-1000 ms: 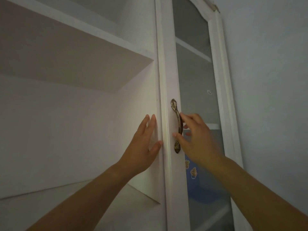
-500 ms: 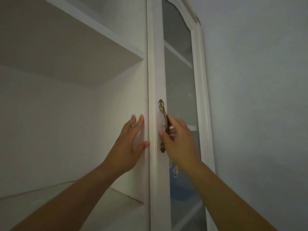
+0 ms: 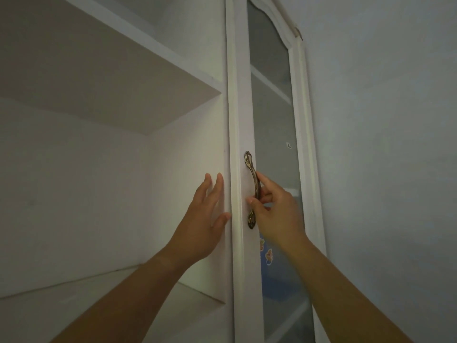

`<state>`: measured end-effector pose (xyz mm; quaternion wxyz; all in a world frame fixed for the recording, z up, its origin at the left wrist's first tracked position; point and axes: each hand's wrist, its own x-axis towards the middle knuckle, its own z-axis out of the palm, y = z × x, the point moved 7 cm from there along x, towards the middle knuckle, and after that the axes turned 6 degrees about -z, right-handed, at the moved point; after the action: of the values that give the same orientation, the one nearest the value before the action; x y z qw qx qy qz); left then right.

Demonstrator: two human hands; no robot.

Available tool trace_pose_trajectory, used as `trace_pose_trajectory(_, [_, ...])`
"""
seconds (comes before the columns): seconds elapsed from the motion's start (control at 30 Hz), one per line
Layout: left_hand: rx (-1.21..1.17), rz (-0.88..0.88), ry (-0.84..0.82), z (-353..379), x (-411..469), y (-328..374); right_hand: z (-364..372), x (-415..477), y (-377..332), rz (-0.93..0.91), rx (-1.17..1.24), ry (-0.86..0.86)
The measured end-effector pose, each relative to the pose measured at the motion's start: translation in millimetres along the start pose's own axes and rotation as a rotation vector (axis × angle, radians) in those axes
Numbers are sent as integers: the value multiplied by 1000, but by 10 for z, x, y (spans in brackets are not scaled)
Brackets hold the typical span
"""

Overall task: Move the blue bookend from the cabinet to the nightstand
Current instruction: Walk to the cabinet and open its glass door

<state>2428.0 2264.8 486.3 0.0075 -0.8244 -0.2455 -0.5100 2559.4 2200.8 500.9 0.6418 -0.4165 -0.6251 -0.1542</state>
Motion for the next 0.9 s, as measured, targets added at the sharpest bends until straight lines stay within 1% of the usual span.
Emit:
trace_pose_trajectory(0.3, [15,-9,-11,-8,-14,23,-49,34,-32,20,64,-58])
trace_pose_trajectory(0.5, [10,-7,-8,-13,-23,27,-67,-3,-36,8,78,-19])
trace_pose_trajectory(0.73, [-24,-21,10,-32,-16,-15,-39,7,9,14,26,-12])
trace_pose_trajectory(0.9, [-30,-39,21,-10,-32,-20,-31,12,-2,-29,17,26])
